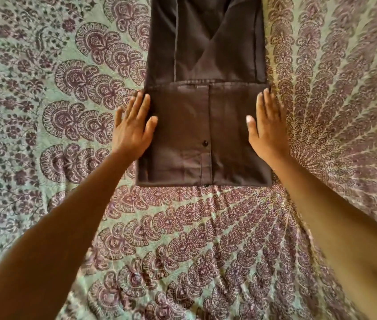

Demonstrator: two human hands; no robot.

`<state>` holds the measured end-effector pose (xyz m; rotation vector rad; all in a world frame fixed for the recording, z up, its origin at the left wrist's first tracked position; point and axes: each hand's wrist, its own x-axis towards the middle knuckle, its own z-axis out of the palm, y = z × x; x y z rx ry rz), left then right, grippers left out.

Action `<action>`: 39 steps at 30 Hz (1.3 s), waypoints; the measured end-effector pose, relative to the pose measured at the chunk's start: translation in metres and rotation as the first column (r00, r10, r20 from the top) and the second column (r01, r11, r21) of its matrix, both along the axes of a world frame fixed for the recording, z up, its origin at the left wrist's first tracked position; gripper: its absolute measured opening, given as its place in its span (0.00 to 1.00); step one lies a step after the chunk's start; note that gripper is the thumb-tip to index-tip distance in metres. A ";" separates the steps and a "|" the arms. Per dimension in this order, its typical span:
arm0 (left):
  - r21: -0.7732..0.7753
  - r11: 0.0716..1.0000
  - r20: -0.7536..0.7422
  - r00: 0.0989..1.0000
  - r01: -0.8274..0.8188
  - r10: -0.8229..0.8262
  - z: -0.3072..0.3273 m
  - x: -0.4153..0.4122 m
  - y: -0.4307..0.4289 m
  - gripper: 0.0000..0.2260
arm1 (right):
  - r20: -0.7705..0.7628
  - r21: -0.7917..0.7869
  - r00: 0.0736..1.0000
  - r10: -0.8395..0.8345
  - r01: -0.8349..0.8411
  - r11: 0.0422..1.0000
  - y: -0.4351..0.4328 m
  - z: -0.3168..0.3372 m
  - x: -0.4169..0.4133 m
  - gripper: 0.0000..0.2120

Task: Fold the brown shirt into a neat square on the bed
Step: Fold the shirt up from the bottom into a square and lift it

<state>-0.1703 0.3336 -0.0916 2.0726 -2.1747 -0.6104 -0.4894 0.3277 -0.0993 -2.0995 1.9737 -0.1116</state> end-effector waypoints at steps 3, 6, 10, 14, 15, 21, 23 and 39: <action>-0.113 0.873 0.044 0.880 0.474 -0.473 0.007 0.028 0.028 0.27 | -0.049 -0.058 0.959 0.280 -0.283 0.957 0.042 0.008 -0.028 0.30; -0.123 0.693 0.187 0.702 0.711 -0.687 0.000 0.055 0.046 0.29 | -0.188 0.036 0.877 0.443 -0.445 0.895 0.069 0.007 -0.052 0.41; -0.108 0.607 0.303 0.608 0.787 -0.734 -0.007 0.070 0.049 0.27 | -0.213 0.044 0.839 0.501 -0.504 0.863 0.076 0.008 -0.063 0.37; -0.055 0.523 0.369 0.505 0.850 -0.781 -0.008 0.065 0.037 0.30 | -0.243 0.055 0.746 0.620 -0.628 0.777 0.059 0.006 -0.061 0.28; -0.021 0.506 0.369 0.477 0.862 -0.798 -0.006 0.064 0.034 0.31 | -0.226 0.079 0.719 0.657 -0.659 0.748 0.054 0.006 -0.061 0.29; -0.053 0.687 0.170 0.685 0.724 -0.709 0.004 0.050 0.047 0.24 | -0.057 0.101 0.788 0.614 -0.607 0.788 0.047 0.015 -0.058 0.38; -0.025 0.844 -0.062 0.842 0.535 -0.536 0.013 0.038 0.052 0.23 | 0.175 0.050 0.887 0.427 -0.441 0.896 0.053 0.017 -0.050 0.36; -0.166 0.825 -0.536 0.751 -0.541 0.385 0.099 -0.034 -0.118 0.18 | 0.826 -0.158 0.526 -0.201 0.559 0.814 -0.096 0.094 0.022 0.17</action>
